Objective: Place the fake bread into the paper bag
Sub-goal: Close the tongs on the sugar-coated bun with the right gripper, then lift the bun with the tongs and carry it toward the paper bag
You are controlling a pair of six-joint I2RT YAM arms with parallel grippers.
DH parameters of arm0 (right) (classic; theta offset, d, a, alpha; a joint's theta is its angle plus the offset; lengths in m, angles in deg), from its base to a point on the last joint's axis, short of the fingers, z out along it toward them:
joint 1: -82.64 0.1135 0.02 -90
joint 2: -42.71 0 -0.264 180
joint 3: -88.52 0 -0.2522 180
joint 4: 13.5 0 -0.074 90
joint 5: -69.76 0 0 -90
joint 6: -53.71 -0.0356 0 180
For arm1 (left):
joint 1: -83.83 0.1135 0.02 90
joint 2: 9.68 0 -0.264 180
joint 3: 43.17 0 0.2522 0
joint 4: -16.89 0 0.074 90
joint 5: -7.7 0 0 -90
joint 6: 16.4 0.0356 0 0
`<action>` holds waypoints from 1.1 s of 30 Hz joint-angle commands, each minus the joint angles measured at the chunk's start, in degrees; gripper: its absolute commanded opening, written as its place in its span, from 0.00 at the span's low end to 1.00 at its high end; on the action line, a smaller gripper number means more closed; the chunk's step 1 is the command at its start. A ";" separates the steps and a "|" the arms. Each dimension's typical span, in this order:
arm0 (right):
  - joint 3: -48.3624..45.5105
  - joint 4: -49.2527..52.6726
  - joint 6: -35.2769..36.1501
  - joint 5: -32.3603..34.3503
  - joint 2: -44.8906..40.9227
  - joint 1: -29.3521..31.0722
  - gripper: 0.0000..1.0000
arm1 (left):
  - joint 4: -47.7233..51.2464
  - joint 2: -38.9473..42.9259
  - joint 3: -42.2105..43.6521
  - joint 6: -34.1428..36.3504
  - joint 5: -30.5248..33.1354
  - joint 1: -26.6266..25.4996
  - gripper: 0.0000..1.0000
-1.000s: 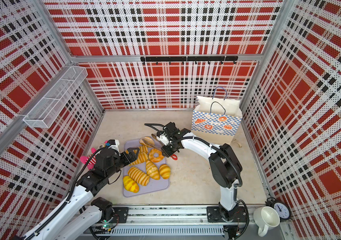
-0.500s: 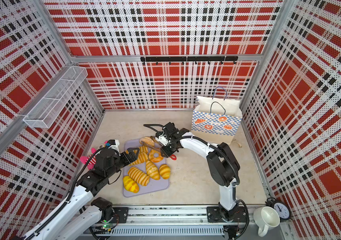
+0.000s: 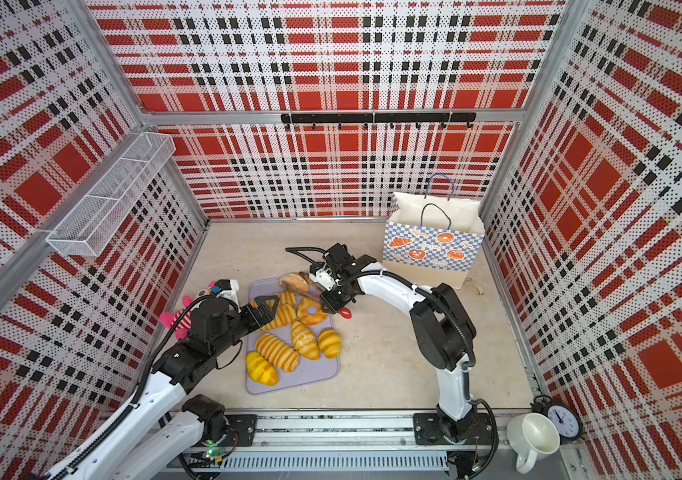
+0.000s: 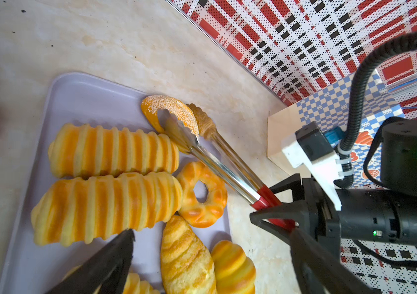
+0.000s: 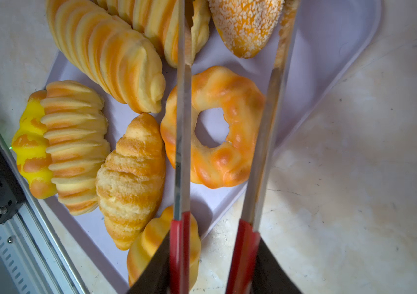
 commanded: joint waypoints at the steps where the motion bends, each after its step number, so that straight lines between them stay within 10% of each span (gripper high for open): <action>1: 1.10 0.22 1.36 -0.03 0.64 0.38 0.35 | -0.85 0.12 0.29 -0.02 0.32 -0.31 0.98; 33: -38.24 -24.03 -20.84 1.15 -55.60 -1.84 0.25 | -8.04 5.90 3.38 1.43 -9.38 0.92 0.98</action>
